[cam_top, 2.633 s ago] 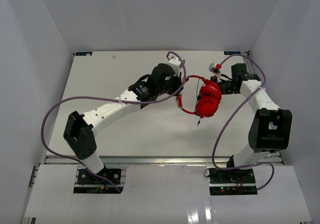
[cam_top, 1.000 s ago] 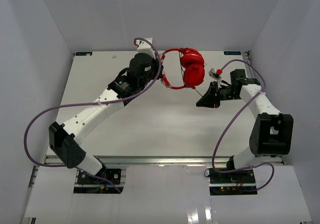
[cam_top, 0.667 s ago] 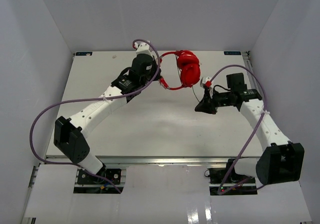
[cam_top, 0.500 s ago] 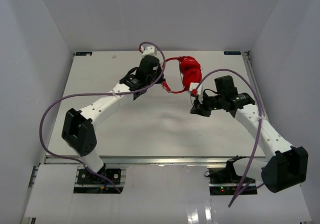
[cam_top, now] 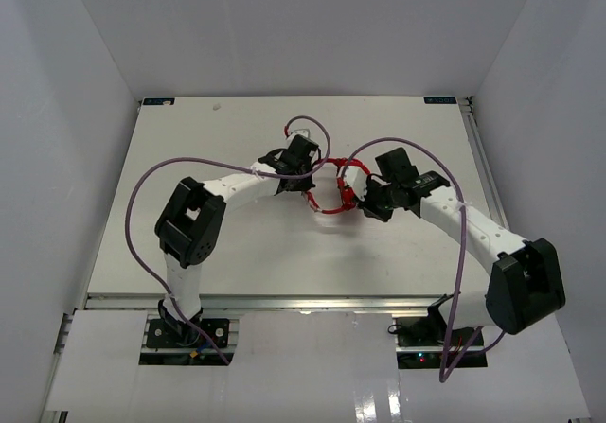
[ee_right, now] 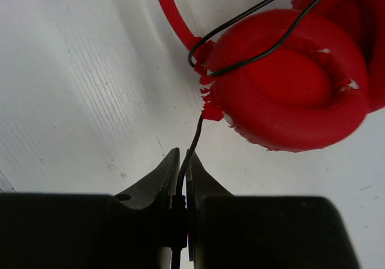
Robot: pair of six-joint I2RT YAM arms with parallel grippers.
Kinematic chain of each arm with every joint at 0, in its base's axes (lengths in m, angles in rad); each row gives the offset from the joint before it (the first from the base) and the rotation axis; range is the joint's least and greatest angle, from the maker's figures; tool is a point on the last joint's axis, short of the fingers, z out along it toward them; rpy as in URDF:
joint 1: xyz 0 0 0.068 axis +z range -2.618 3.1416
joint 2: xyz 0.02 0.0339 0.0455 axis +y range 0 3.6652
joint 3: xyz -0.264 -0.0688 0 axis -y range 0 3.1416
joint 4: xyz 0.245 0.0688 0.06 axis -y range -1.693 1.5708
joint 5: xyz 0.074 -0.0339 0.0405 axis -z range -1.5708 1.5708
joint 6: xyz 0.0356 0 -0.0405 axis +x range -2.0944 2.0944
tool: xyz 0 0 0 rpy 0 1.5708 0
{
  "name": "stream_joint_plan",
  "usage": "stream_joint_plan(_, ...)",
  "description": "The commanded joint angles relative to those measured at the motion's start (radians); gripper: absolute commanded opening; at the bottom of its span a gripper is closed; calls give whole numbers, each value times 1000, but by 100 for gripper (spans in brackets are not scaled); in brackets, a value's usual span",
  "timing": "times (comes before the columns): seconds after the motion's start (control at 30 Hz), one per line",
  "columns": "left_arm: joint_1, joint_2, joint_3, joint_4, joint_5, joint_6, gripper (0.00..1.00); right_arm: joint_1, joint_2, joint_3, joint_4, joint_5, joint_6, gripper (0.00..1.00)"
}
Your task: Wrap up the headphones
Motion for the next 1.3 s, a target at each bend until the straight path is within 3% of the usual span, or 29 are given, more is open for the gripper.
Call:
stream_joint_plan(0.0, -10, 14, -18, 33, 21, 13, 0, 8, 76, 11, 44, -43, 31, 8)
stream_joint_plan(0.37, -11, 62, -41, 36, 23, 25, 0, -6, 237, 94, 23, -182, 50, 9)
stream_joint_plan(0.43, -11, 52, -45, 38, 16, 27, 9, -14, 238, 101, 14, -209, 50, 13)
stream_joint_plan(0.5, -11, 40, -49, 39, 15, 29, 25, -25, 230, 102, 5, -228, 47, 26)
stream_joint_plan(0.57, -9, 22, -54, 43, 22, 35, 43, -41, 210, 98, -12, -243, 39, 52)
stream_joint_plan(0.63, -7, 3, -59, 45, 26, 38, 63, -58, 185, 87, -18, -250, 35, 70)
stream_joint_plan(0.73, 0, -45, -76, 45, 28, 51, 82, -104, 111, 59, -21, -263, 31, 82)
stream_joint_plan(0.87, 11, -136, -107, 44, 41, 89, 89, -158, 23, 30, -37, -301, 28, 94)
stream_joint_plan(1.1, 14, -413, -257, 126, 154, 227, 96, -276, -203, -24, -4, -329, 98, 90)
stream_joint_plan(1.27, 14, -769, -494, 207, 309, 351, 98, -316, -447, -141, 196, -123, 309, 90)
